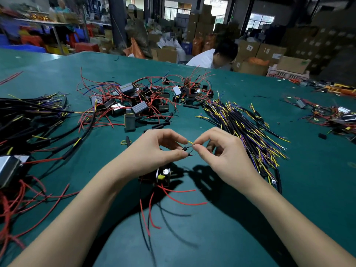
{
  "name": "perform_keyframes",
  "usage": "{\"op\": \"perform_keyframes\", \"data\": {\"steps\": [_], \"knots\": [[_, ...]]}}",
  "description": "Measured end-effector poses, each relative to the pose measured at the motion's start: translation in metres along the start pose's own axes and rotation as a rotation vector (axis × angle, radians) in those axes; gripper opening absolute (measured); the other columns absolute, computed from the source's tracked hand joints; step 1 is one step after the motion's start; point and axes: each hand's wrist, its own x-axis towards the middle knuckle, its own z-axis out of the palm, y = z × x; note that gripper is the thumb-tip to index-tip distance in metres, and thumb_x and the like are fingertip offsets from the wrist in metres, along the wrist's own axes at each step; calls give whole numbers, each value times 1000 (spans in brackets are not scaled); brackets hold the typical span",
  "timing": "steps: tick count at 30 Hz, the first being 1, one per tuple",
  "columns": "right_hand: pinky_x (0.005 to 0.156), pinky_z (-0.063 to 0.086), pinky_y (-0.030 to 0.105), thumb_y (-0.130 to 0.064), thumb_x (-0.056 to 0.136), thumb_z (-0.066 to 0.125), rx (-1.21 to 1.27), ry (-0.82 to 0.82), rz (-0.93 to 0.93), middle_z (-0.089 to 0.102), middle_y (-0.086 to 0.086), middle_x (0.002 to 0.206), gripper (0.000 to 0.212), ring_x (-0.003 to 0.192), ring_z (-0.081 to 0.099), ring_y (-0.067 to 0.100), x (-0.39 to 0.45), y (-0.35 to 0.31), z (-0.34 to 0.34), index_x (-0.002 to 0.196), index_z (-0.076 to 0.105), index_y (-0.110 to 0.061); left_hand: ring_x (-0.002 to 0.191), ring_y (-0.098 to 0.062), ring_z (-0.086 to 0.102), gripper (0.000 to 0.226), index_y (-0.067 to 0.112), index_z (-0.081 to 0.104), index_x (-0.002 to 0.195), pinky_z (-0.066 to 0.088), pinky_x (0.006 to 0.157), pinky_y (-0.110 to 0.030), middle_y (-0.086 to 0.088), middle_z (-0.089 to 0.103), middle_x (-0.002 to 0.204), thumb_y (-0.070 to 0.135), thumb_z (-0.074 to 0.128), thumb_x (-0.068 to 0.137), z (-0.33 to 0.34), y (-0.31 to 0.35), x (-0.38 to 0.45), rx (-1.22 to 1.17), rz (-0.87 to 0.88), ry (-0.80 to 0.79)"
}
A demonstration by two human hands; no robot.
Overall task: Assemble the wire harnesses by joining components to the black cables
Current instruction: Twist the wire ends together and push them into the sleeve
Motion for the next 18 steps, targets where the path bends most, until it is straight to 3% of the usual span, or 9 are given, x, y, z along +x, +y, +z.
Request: {"op": "perform_keyframes", "data": {"steps": [2, 7, 14, 18], "knots": [[61, 34, 14, -11, 83, 71, 10, -3, 1, 58, -8, 78, 10, 60, 51, 12, 0, 0, 1, 77, 67, -17, 61, 5, 59, 16, 23, 70, 90, 43, 59, -8, 8, 71, 80, 23, 77, 76, -3, 0, -1, 21, 1, 11], [60, 34, 12, -10, 83, 71, 11, 5, -7, 60, -9, 81, 12, 60, 53, 14, 0, 0, 0, 77, 67, -19, 38, 10, 44, 9, 18, 72, 79, 32, 44, -3, 1, 71, 82, 26, 76, 78, -4, 3, -3, 100, 7, 24], [61, 33, 11, -11, 83, 71, -30, 2, -48, 59, -8, 82, 9, 60, 53, 13, 2, -2, -2, 78, 68, -18, 42, 6, 47, 10, 15, 73, 76, 32, 47, -4, 5, 65, 65, 24, 77, 77, -2, 4, -2, 103, 53, 41], [61, 40, 21, -15, 84, 70, -73, -34, -94, 56, -8, 84, 6, 62, 51, 12, 1, -1, -4, 80, 68, -19, 43, 6, 47, 10, 18, 72, 73, 32, 48, -4, 12, 62, 59, 25, 79, 75, 3, 2, -2, 106, 107, 71]]}}
